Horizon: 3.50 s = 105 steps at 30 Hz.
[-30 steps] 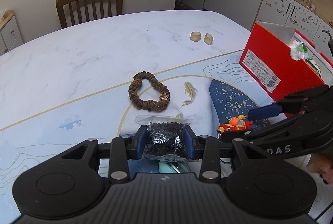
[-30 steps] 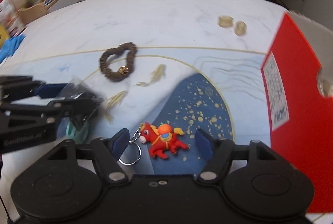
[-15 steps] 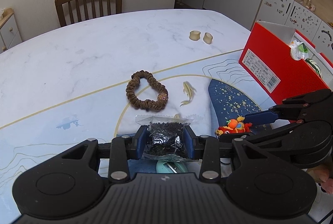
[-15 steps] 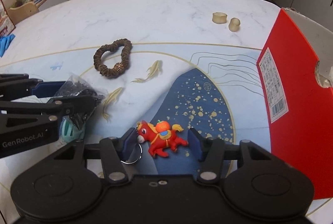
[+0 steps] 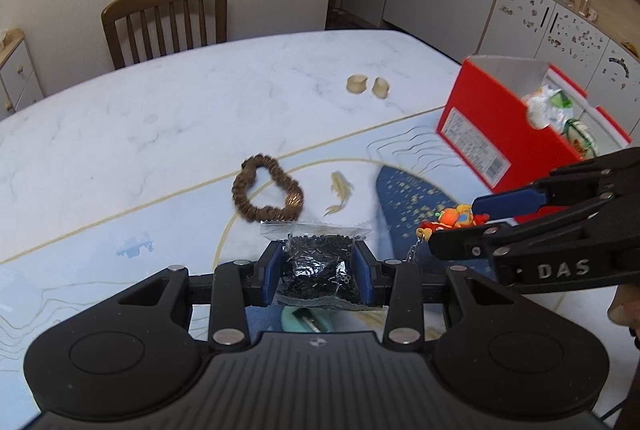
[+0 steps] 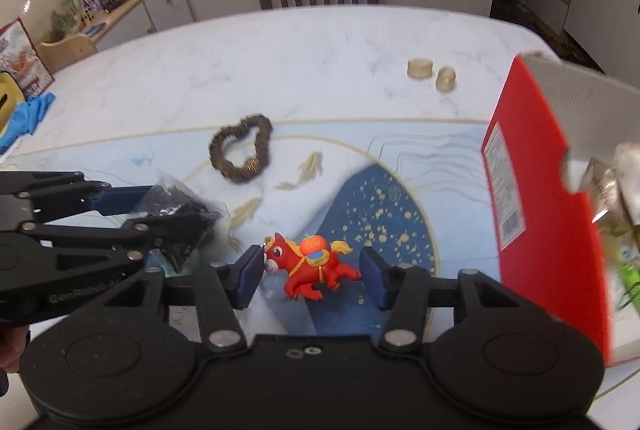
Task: Organize objects
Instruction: 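Carry the black bead bag and red horse keychain with both grippers over the box, then open both grippers to drop the bead bag and horse keychain in the box, then move both grippers back over the teal sharpener and brown bracelet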
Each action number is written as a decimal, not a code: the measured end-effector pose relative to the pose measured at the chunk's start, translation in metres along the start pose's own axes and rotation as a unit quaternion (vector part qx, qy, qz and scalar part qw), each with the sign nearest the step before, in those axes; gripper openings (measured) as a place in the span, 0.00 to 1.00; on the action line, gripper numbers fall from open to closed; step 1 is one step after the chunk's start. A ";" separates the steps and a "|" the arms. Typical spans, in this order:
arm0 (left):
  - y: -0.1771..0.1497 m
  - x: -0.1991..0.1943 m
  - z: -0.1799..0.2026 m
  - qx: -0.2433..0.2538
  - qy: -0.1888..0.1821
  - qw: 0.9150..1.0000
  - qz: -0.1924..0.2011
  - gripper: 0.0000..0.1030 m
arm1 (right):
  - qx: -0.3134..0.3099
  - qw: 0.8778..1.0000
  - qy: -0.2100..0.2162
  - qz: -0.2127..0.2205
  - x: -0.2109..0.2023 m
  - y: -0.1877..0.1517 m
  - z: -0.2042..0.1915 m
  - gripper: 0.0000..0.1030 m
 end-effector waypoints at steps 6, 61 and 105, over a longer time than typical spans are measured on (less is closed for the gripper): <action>0.012 -0.028 0.021 0.010 -0.010 1.000 0.007 0.36 | -0.011 1.000 0.009 0.022 -0.045 0.006 0.010 0.50; 0.142 0.108 0.274 0.075 0.053 0.992 -0.083 0.36 | -0.047 0.998 0.028 0.021 -0.105 -0.033 0.275 0.44; 0.125 0.029 0.257 0.021 0.021 0.999 -0.027 0.56 | -0.058 0.996 0.059 0.045 -0.133 -0.035 0.249 0.69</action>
Point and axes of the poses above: each gripper's, at about its wrist camera, not at the fingertips, and x roughly the way its jaws point, z to its right, y to its top, the point moved 9 cm from there along x, roughly the way its jaws point, and after that the axes turned 10 degrees about -z, right-handed, at the moved point
